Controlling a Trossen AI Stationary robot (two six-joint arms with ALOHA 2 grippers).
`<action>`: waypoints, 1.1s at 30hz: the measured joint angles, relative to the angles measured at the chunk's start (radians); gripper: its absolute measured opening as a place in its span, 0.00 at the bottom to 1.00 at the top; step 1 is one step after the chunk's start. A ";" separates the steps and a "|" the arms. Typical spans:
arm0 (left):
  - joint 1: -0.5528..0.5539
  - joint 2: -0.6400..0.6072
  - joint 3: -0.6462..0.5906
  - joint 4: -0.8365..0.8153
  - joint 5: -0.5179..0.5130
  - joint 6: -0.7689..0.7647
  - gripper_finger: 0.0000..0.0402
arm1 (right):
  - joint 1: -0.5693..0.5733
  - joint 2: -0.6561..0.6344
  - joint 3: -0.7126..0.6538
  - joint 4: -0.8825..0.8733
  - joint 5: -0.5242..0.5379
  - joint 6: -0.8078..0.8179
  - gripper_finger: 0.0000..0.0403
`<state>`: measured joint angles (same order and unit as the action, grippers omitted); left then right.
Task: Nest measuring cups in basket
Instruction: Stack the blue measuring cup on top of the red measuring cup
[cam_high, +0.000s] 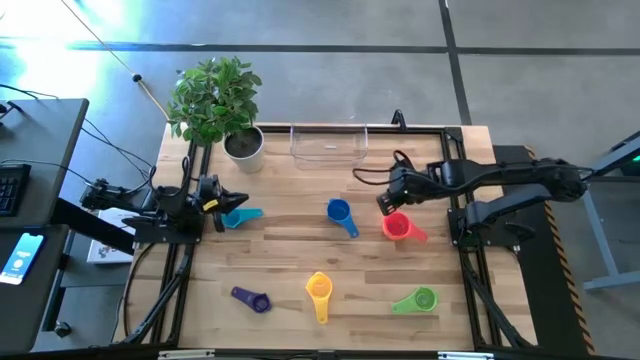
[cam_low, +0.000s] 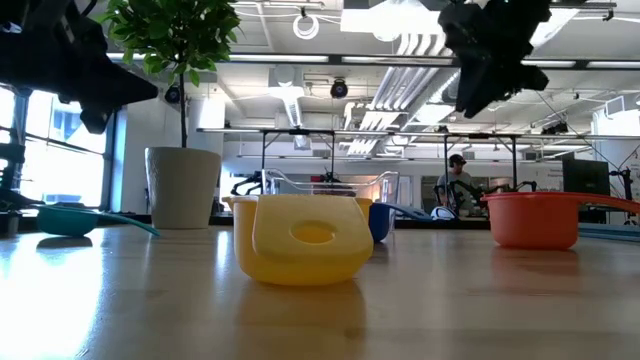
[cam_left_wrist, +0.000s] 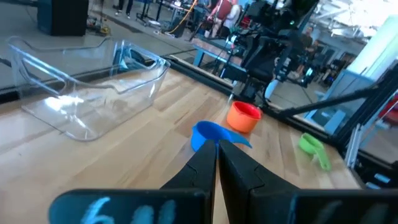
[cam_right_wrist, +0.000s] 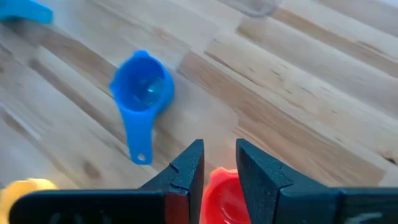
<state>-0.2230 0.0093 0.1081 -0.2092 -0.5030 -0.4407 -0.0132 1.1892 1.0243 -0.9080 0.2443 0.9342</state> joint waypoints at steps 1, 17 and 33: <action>0.000 0.000 0.000 0.001 0.000 -0.009 0.02 | 0.000 0.000 0.012 0.000 0.000 0.000 0.21; 0.000 0.000 0.000 0.190 0.043 0.074 0.08 | 0.001 0.000 0.070 0.017 -0.016 0.121 0.21; 0.000 0.026 0.011 0.476 0.143 0.179 0.25 | 0.002 0.000 0.070 0.189 -0.009 0.118 0.21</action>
<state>-0.2234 0.0356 0.1190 0.2664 -0.3604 -0.2617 -0.0116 1.1892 1.0946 -0.7187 0.2350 1.0523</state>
